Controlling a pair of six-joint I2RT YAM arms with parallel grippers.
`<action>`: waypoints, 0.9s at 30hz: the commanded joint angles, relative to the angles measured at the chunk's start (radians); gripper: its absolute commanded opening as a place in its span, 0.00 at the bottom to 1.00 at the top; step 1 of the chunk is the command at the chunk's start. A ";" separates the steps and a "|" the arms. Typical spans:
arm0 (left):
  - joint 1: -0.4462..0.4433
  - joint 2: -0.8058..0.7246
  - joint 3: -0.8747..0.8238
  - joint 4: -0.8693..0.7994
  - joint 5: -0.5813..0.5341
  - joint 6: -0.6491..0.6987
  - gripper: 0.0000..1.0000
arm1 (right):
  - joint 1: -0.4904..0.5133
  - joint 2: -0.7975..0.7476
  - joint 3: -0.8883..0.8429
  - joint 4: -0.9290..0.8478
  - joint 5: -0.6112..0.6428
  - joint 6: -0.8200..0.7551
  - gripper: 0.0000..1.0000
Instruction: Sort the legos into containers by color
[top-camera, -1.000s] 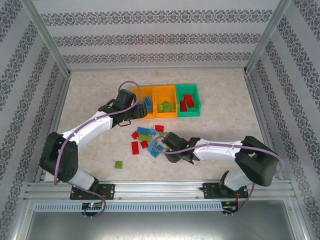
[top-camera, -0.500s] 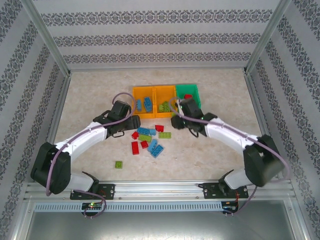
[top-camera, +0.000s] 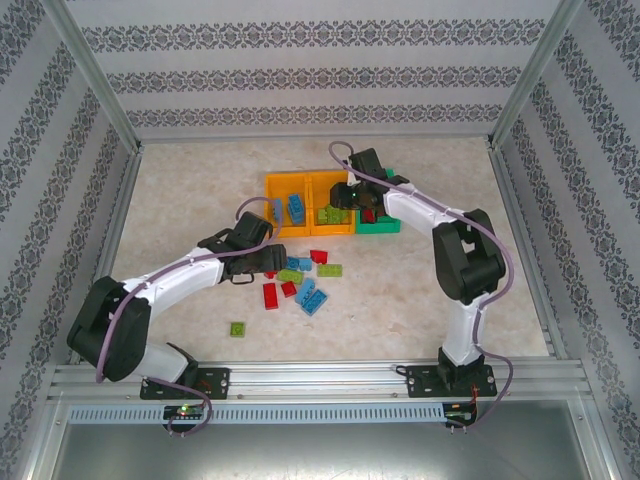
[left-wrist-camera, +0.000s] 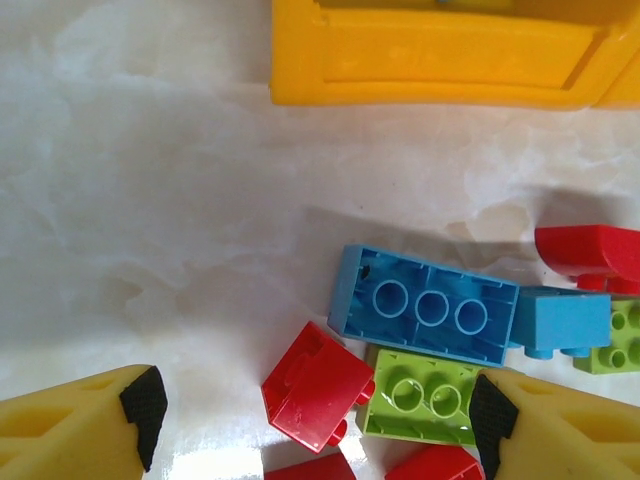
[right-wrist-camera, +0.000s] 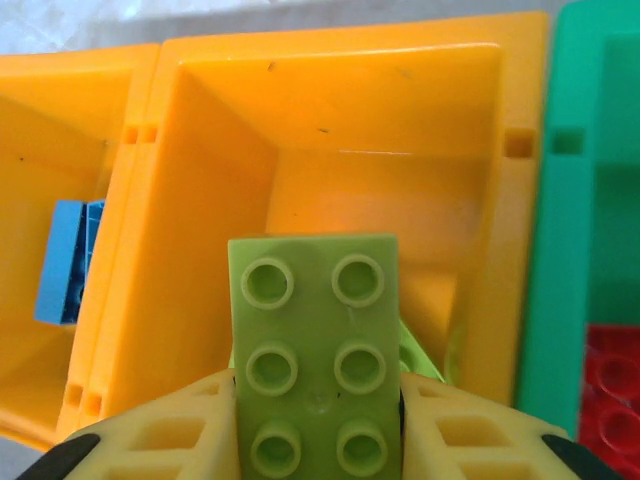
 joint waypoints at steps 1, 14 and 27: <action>-0.011 0.003 -0.018 -0.012 -0.002 0.003 0.80 | 0.001 0.044 0.064 -0.035 -0.039 0.027 0.37; -0.013 0.058 -0.040 -0.006 0.027 0.104 0.71 | -0.003 0.033 0.059 -0.033 -0.056 0.036 0.51; -0.013 0.099 -0.039 0.034 0.029 0.125 0.59 | -0.010 -0.097 -0.048 0.003 -0.056 0.042 0.61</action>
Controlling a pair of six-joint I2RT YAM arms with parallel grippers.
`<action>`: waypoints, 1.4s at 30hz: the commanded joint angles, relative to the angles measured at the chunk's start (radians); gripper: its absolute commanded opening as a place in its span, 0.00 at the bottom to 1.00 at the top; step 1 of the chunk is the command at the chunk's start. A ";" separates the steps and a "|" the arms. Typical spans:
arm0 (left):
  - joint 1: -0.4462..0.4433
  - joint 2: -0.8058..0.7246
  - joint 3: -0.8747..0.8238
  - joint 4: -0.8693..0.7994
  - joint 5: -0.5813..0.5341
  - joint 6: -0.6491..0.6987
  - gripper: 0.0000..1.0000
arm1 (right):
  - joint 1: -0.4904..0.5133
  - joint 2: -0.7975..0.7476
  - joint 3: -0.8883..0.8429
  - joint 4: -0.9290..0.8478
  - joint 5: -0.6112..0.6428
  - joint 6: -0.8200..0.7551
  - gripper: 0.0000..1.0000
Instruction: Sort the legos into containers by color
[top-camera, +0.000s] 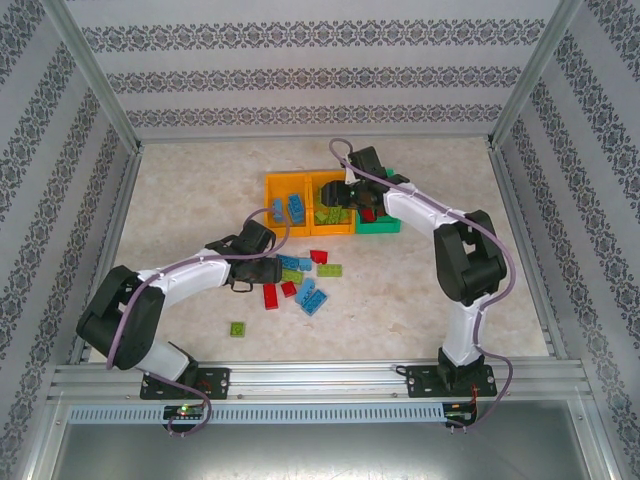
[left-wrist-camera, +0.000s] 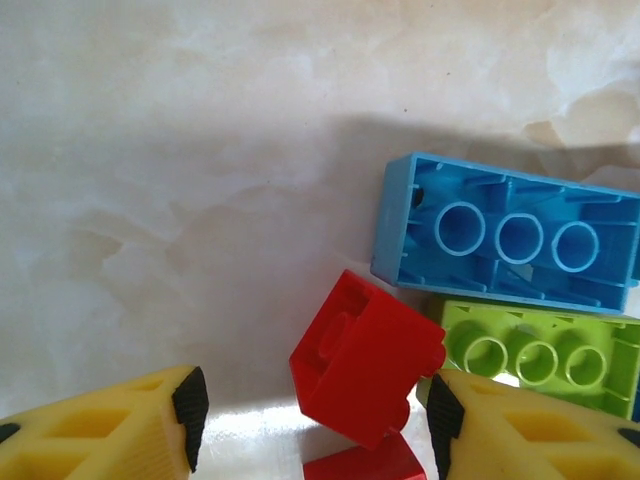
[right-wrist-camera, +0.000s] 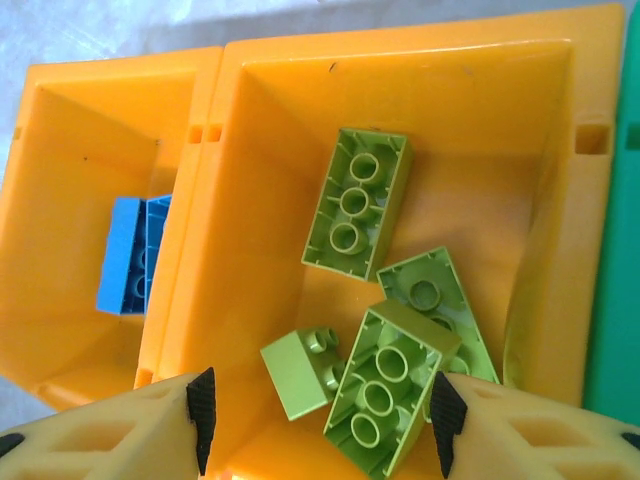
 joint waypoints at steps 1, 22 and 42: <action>-0.009 0.031 0.008 0.023 -0.003 0.030 0.58 | -0.013 -0.062 -0.030 0.004 -0.002 0.012 0.61; -0.009 0.080 0.050 0.044 -0.028 0.044 0.62 | -0.050 -0.096 -0.087 0.013 -0.015 0.011 0.62; -0.010 0.106 0.082 0.044 -0.033 0.044 0.31 | -0.070 -0.110 -0.108 0.018 -0.026 0.009 0.63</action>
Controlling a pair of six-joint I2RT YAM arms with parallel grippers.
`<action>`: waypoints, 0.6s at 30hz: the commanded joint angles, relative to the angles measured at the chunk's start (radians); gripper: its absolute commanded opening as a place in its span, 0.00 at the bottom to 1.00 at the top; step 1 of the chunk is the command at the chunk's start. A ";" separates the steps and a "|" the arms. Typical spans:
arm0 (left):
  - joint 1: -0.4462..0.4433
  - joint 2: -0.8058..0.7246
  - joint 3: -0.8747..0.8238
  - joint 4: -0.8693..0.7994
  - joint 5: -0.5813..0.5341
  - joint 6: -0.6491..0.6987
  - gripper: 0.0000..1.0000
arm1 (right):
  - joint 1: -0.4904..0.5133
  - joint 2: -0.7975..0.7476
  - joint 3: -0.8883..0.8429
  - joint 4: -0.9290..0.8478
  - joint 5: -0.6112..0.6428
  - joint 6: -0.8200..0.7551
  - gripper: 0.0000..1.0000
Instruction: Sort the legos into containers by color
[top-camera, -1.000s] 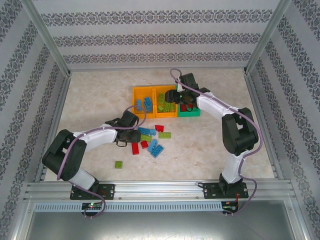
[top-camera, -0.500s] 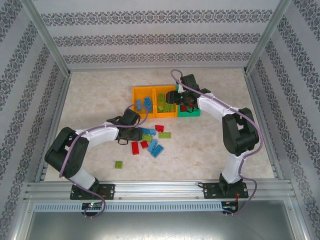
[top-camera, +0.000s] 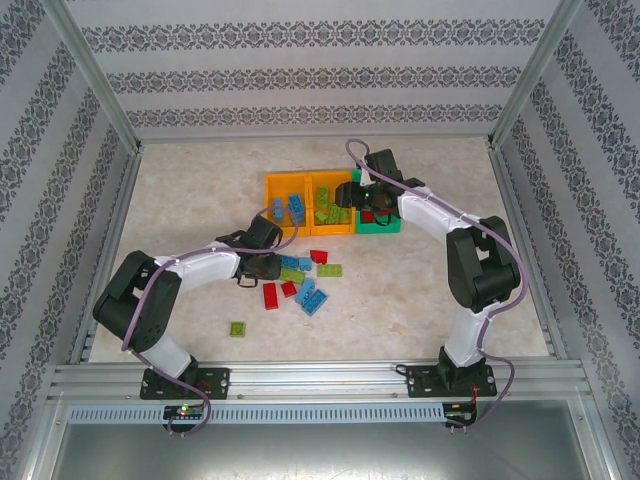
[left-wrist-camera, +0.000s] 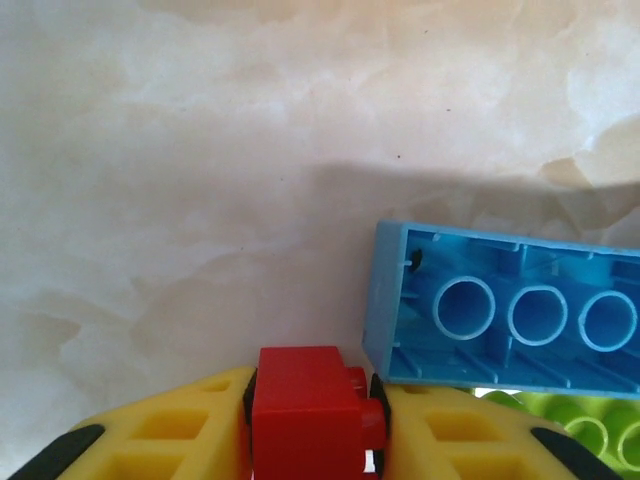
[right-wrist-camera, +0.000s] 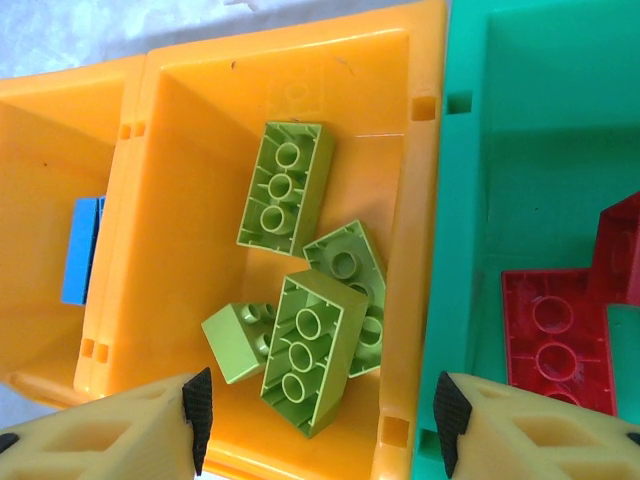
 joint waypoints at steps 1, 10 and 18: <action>-0.009 -0.009 0.019 0.011 -0.020 -0.004 0.29 | -0.011 -0.044 -0.014 0.002 -0.017 0.008 0.63; -0.012 -0.124 0.044 -0.155 -0.125 -0.085 0.25 | -0.046 -0.194 -0.133 0.042 0.023 -0.012 0.64; -0.054 -0.176 0.195 -0.068 -0.031 -0.077 0.21 | -0.155 -0.369 -0.328 0.080 0.092 -0.001 0.69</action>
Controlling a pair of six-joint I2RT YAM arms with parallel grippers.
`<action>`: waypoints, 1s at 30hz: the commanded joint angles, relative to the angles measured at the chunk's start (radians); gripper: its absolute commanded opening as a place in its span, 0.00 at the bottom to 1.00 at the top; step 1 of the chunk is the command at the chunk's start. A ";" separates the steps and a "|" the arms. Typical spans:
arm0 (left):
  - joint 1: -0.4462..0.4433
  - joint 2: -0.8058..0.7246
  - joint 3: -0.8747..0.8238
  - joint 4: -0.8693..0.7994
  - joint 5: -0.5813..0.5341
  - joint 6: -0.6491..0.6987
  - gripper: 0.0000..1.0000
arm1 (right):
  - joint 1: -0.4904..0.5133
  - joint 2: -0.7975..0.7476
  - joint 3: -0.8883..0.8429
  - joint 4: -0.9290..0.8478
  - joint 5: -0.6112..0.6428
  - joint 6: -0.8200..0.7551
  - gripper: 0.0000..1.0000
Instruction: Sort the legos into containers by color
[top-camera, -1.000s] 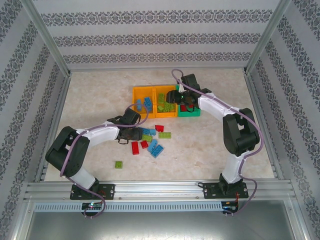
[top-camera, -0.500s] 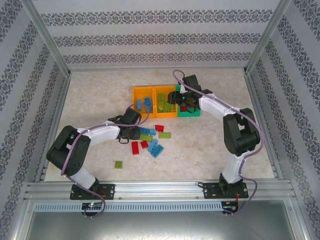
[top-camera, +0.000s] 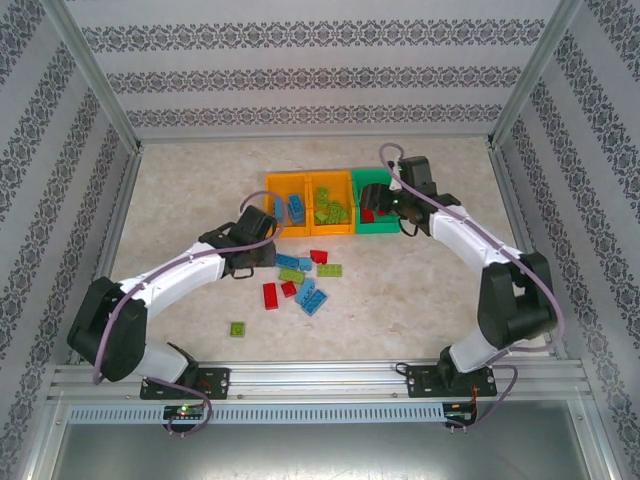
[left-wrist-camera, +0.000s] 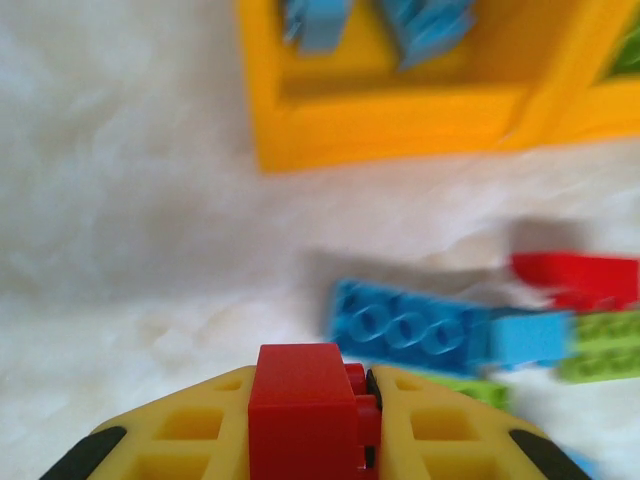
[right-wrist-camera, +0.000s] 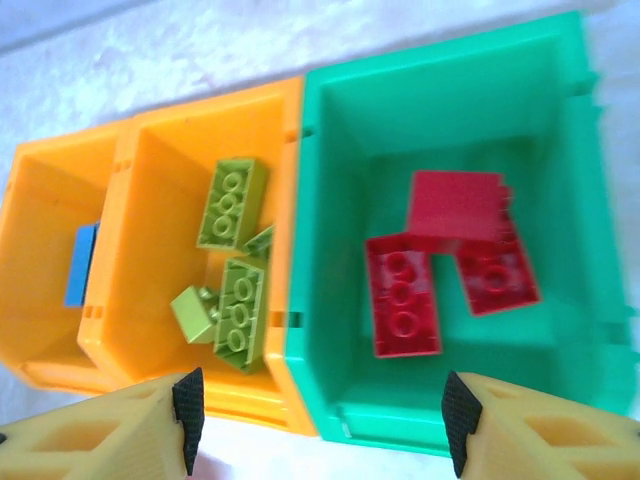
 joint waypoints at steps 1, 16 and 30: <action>-0.029 0.047 0.114 0.072 0.084 -0.003 0.21 | -0.046 -0.058 -0.079 0.025 0.050 0.016 0.70; -0.046 0.744 0.988 0.066 0.532 0.039 0.23 | -0.076 -0.215 -0.342 0.082 0.052 0.069 0.90; -0.045 1.089 1.441 -0.074 0.546 -0.067 0.43 | -0.076 -0.267 -0.415 0.100 0.040 0.082 0.92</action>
